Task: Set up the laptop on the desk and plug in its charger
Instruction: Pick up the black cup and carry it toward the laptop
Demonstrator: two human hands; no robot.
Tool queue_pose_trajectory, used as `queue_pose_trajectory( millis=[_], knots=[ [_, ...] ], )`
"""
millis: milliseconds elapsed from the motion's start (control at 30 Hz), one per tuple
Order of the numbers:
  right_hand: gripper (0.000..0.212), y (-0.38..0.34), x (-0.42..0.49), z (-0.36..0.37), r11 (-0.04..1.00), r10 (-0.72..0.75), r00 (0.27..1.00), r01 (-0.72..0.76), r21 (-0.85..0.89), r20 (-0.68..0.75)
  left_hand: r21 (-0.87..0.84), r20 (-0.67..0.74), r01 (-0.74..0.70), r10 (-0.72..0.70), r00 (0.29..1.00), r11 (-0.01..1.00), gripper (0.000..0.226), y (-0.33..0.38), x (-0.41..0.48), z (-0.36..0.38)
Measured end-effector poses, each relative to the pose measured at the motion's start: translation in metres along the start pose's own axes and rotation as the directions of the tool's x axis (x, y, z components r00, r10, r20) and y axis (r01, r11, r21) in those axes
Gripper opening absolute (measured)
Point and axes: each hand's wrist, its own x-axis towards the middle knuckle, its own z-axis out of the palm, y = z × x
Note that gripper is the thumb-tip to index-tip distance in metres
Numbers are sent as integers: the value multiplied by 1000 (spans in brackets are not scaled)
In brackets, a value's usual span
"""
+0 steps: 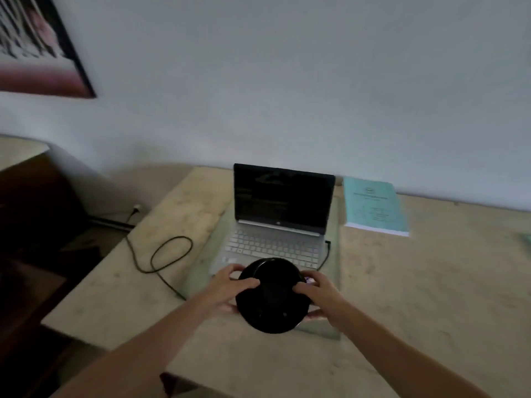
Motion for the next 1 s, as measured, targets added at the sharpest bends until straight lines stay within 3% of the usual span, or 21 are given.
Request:
queue_pose_trajectory(
  millis=[100, 233, 400, 667, 833, 1000],
  knots=[
    [41, -15, 17, 67, 999, -2, 998, 5, -41, 67, -26, -109, -3, 0, 994, 1000, 52, -16, -1, -65],
    [39, -32, 44, 132, 998, 25, 990, -15, -68, 141, -200, -143, 92, -122, 982, 975, 51, -33, 5, -127],
    [38, -50, 94, 189, 994, 31, 984, -12, -107, 175, -218, -205, 105, -150, 967, 970, 57, -45, 47, -188],
    [29, -96, 188, 253, 997, 34, 974, -16, -80, 224, -354, -159, 162, -230, 960, 921, 54, -31, 138, -272],
    [50, -135, 243, 278, 997, 46, 990, -38, -62, 134, -375, -231, 160, -259, 938, 913, 50, -8, 197, -301],
    [43, -180, 299, 293, 998, -22, 1000, 21, -67, -11, -365, -183, 131, -209, 961, 922, 62, 33, 268, -335]
  ],
)
